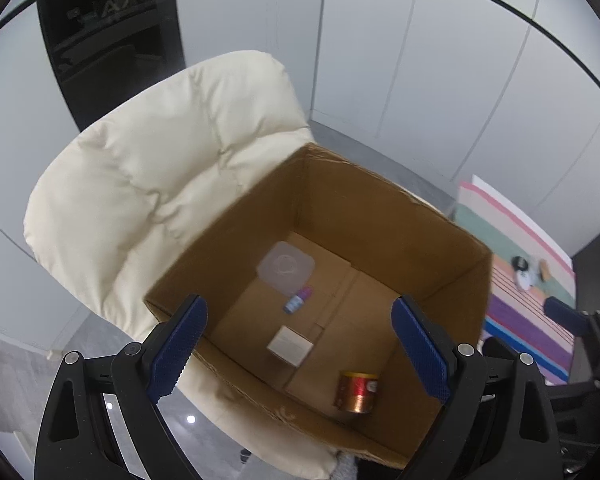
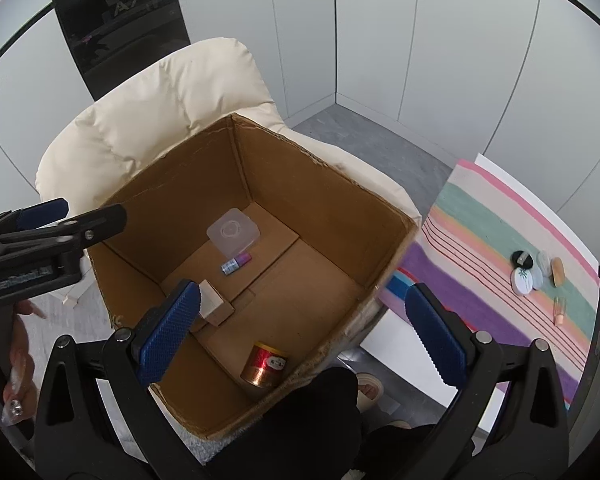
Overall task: Organize objects
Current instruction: 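Move both tools back from the box toward the striped cloth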
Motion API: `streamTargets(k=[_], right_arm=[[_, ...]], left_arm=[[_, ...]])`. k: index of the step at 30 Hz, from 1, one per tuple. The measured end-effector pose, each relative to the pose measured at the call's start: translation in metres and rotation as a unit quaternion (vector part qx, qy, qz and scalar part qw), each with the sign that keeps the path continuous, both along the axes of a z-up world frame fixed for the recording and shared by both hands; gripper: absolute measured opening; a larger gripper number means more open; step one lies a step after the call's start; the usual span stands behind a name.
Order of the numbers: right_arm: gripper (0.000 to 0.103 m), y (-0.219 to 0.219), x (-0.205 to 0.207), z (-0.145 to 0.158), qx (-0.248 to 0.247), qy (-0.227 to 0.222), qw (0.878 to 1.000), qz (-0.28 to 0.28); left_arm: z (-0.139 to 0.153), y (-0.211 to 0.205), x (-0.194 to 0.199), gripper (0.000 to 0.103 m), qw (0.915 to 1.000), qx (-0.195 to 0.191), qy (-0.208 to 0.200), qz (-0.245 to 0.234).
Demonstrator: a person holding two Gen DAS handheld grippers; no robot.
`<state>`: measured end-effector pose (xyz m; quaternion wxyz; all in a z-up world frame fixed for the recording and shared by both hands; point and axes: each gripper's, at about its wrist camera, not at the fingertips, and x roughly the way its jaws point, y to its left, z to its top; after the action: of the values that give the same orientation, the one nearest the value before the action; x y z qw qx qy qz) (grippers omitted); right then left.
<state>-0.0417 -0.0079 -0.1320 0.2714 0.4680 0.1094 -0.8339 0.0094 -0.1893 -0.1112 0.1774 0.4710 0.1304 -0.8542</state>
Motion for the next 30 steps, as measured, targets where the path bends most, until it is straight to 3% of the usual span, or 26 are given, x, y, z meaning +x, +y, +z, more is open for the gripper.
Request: streamTargets(k=[2, 8, 12, 17, 30], right_arm=[[0.103, 0.005, 0.002, -0.002, 0.001, -0.004, 1.0, -0.006], [0.103, 0.028, 0.017, -0.01, 0.004, -0.02, 0.999, -0.031], [0.103, 0.045, 0.032, -0.008, 0.0, -0.023, 0.999, -0.04], [0.103, 0.052, 0.04, -0.005, 0.008, -0.011, 0.999, -0.045], [0.103, 0.095, 0.038, 0.005, -0.002, -0.006, 0.996, -0.092]], left_arm=[[0.002, 0.008, 0.007, 0.095, 0.9999, -0.011, 0.0, 0.004], [-0.005, 0.03, 0.035, 0.095, 0.9996, 0.028, -0.007, -0.001], [-0.012, 0.041, 0.044, 0.095, 0.9992, 0.031, -0.02, -0.014], [-0.006, 0.045, 0.042, 0.095, 0.9999, 0.004, -0.007, -0.015], [-0.005, 0.077, 0.023, 0.095, 0.9985, -0.012, -0.003, -0.054]])
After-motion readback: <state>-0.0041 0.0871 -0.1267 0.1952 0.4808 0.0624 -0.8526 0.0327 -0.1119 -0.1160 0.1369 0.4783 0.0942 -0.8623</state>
